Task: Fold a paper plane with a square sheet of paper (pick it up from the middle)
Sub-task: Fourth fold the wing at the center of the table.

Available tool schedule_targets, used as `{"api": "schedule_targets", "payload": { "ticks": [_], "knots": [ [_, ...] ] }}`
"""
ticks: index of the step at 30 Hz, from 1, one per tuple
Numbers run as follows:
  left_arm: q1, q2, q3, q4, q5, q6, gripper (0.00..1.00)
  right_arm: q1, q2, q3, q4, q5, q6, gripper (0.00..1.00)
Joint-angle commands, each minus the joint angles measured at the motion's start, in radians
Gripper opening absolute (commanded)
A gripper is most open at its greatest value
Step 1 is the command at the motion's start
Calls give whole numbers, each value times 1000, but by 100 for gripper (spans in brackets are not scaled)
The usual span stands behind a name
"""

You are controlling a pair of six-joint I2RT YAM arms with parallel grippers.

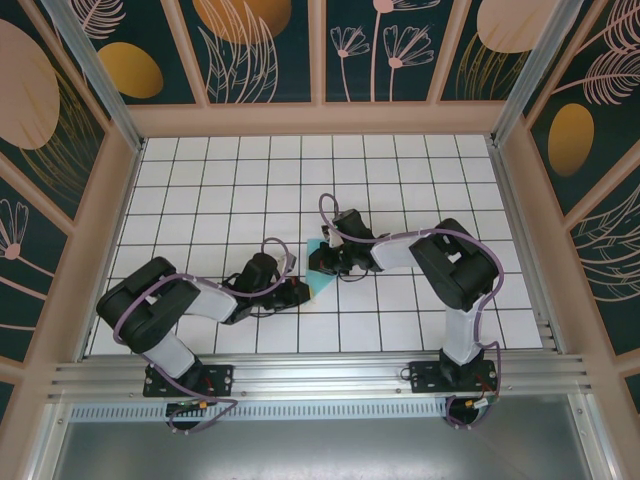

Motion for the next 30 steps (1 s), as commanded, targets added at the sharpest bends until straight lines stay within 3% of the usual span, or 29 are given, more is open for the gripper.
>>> {"api": "schedule_targets", "payload": {
  "ticks": [1, 10, 17, 26, 30],
  "knots": [
    [-12, 8, -59, -257, 97, 54, 1, -3, 47, 16, -48, 77, -36, 10],
    [-11, -136, -91, -281, 125, 44, 1, 1, 52, 23, -42, 72, -32, 10],
    [-9, -295, 49, -342, -28, 56, 0, 2, 51, 12, -33, 71, -29, 10],
    [-10, -140, 125, -173, -83, 34, 0, 4, 49, -1, -22, 65, -25, 10],
    [-9, -105, 143, -192, -115, 65, 0, 5, 53, -4, -12, 56, -20, 10]
  ]
}}
